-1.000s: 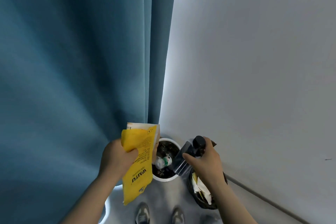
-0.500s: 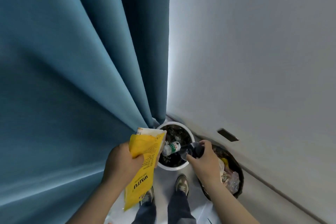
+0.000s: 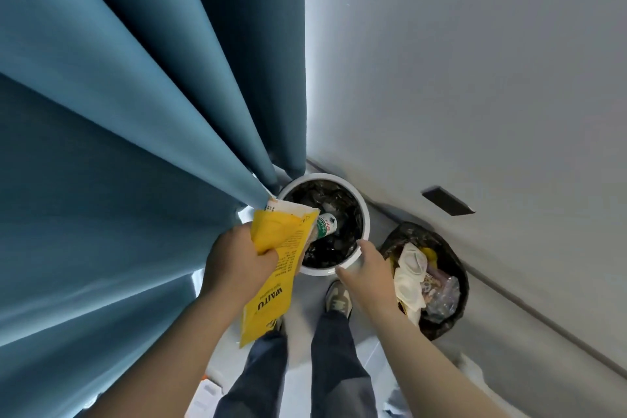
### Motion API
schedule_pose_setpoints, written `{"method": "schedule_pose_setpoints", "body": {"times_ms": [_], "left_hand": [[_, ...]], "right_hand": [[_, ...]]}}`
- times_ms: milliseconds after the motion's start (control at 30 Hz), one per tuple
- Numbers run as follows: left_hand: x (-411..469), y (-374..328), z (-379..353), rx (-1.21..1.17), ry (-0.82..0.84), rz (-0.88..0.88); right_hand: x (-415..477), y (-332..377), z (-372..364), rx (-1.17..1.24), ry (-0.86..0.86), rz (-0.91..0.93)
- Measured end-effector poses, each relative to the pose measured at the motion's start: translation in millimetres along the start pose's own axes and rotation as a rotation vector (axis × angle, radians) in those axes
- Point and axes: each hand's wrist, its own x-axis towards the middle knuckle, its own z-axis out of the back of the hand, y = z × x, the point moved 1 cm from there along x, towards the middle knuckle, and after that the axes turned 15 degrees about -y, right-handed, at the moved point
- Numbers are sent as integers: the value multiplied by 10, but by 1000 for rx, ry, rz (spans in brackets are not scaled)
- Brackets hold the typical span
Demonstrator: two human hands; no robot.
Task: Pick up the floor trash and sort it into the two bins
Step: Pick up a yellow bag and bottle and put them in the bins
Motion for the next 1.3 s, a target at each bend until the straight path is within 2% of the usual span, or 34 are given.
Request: {"method": "schedule_pose_setpoints", "body": {"times_ms": [200,300,500,633,900,1200,1300], "left_hand": [[-108,127,-142,-5,52,6],[-153,93,-185,-61,104,44],[-280,-156,-327,-322,324,197],[-366,-354,-459,-429,497,247],[-633,-889,-990,-405,549,216],[-994,-1312,-1968,-327,667,236],[-1025,-1322,-2301,-251,616,206]], "right_hand": [[-165,-165,10,122,26,-64],[-247,-188,98,323,56,-135],[-395,-197,403,729,287,-193],[-387,-376,549,875,248,-248],[-308,-1005,931,1025,152,-432],[-232,-1941,1267,1046,-132,-618],[-176,-2254,1276,981,-293,-705]]}}
